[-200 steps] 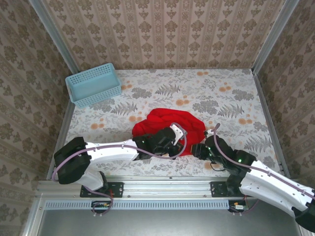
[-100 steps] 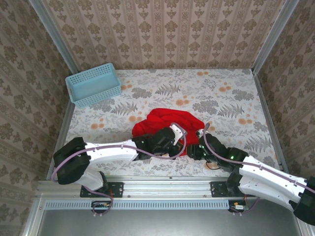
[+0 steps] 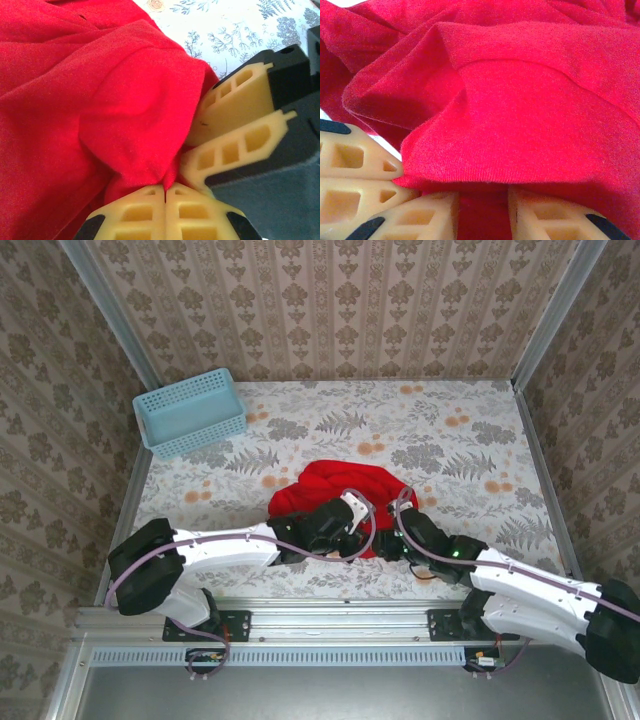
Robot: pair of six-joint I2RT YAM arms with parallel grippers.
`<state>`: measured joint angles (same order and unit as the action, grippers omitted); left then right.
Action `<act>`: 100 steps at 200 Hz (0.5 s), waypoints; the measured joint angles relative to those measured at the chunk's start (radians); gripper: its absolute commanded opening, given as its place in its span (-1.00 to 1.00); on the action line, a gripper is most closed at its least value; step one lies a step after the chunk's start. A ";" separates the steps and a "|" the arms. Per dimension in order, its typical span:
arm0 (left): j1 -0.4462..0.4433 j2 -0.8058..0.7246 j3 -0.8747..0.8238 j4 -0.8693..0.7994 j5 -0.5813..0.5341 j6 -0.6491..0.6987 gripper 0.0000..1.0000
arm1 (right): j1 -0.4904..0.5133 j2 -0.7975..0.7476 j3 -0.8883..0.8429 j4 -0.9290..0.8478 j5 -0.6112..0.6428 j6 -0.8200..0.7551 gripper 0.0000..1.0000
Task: Fold the inside-out t-shirt
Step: Turn the T-shirt inside out at the center of the table.
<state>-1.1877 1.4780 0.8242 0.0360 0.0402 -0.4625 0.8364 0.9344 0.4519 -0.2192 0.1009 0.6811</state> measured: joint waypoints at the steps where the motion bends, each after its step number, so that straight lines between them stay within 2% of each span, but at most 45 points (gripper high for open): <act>1: 0.000 0.000 0.000 0.000 0.000 0.000 -1.00 | 0.000 0.001 0.000 0.000 0.000 -0.001 -0.48; 38: 0.010 -0.031 -0.019 0.018 0.006 -0.005 -1.00 | 0.000 0.008 -0.005 0.043 0.008 -0.008 -0.42; 75: 0.027 -0.062 -0.045 0.048 0.037 -0.016 -1.00 | 0.001 -0.049 -0.098 0.118 -0.009 -0.048 -0.21; 100: 0.029 -0.062 -0.045 0.066 0.060 -0.017 -1.00 | 0.001 -0.073 -0.122 0.141 -0.009 -0.081 -0.21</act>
<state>-1.1587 1.4158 0.7792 0.1020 0.1001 -0.4793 0.8371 0.8616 0.3298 -0.0784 0.0917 0.6003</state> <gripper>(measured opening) 0.054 0.401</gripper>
